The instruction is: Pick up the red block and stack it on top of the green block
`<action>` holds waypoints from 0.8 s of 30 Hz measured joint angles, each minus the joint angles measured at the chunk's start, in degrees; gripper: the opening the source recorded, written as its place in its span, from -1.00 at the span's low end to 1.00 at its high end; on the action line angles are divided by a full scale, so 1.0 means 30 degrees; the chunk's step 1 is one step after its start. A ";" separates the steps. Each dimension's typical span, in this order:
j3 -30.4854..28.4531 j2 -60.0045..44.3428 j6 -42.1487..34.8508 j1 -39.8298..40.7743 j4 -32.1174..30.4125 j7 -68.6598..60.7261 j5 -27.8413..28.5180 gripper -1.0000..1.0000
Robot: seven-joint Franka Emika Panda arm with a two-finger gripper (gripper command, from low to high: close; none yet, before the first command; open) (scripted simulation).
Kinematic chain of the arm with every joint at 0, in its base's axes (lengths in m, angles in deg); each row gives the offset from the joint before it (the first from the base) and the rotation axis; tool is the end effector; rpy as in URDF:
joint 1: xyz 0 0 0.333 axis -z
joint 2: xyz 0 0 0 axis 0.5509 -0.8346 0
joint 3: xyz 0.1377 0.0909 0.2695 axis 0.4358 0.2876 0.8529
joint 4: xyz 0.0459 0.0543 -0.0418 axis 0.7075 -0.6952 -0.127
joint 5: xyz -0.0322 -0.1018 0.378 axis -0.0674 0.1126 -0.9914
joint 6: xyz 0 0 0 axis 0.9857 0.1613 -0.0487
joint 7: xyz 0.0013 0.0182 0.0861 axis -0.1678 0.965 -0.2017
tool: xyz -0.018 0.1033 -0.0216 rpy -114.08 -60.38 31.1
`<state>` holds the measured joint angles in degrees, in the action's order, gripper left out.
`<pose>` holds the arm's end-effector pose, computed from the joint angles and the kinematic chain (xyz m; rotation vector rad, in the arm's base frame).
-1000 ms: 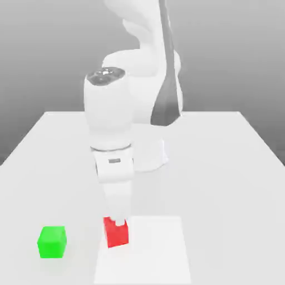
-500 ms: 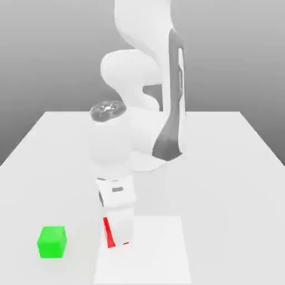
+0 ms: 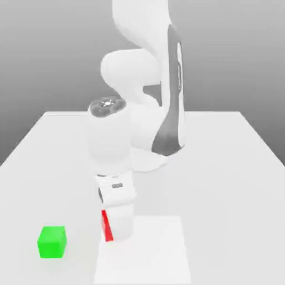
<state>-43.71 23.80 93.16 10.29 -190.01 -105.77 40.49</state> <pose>0.3857 -0.0653 0.1849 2.6797 1.6159 0.0125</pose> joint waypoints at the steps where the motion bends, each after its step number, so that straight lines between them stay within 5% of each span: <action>1: -0.1089 0.0295 -0.0247 -0.1007 -0.0066 0.0268 0.0356 -1.00; 9: -0.2570 0.2047 -0.2225 -0.0393 0.0120 0.2078 0.3777 -1.00; 16: -0.3871 0.1323 -0.4645 0.2717 0.3088 -0.1649 0.2849 -1.00; 24: -0.2143 -0.1380 -0.3080 0.3994 0.3806 -0.4843 -0.0979 -1.00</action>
<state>-50.14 19.66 83.92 22.27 -178.59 -120.30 37.55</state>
